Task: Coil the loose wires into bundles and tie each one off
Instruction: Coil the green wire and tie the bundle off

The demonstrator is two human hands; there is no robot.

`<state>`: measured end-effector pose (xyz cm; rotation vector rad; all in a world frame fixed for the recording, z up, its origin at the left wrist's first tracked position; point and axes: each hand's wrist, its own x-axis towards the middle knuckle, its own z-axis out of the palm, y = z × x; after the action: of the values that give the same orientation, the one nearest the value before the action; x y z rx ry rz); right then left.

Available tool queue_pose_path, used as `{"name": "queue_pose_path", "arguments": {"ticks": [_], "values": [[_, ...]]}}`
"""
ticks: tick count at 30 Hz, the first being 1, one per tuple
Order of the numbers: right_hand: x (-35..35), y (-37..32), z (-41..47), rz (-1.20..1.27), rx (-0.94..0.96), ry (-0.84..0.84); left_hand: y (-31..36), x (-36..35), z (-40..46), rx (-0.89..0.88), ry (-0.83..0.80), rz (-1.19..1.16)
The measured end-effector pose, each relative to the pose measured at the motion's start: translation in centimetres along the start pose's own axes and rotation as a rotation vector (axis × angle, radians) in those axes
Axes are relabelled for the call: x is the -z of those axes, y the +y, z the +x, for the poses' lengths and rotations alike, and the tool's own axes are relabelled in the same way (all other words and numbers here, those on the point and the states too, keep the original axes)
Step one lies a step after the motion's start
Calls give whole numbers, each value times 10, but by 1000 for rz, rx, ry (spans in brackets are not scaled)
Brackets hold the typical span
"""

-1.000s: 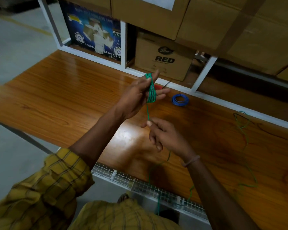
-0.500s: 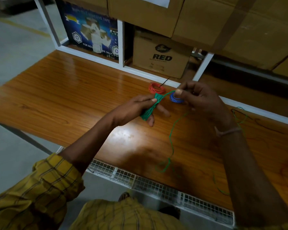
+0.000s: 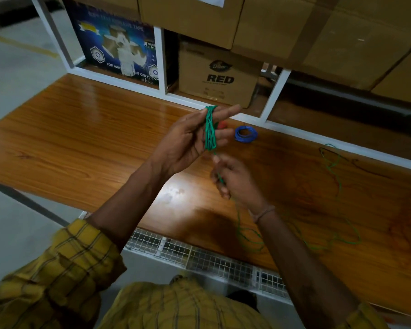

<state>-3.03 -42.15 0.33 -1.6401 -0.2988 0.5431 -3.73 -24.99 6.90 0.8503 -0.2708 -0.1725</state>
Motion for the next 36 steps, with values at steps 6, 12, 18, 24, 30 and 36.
{"name": "queue_pose_path", "arguments": {"ticks": [6, 12, 18, 24, 30, 36], "values": [[2, -6, -39, -158, -28, -250, -6, 17, 10, -71, 292, 520], [53, -61, -39, -121, 117, -270, -17, 17, -6, 51, 142, 1001], [100, -75, -15, 71, 74, -296, -17, 3, -10, 212, 18, 880], [121, -60, 10, -62, 69, -192, -10, 9, -20, 386, -184, 561], [93, -20, 34, -4, 75, -123, -6, 3, -19, 332, -348, -32], [38, 12, 20, 235, -49, -127, 6, 4, -9, 21, -117, -363]]}}
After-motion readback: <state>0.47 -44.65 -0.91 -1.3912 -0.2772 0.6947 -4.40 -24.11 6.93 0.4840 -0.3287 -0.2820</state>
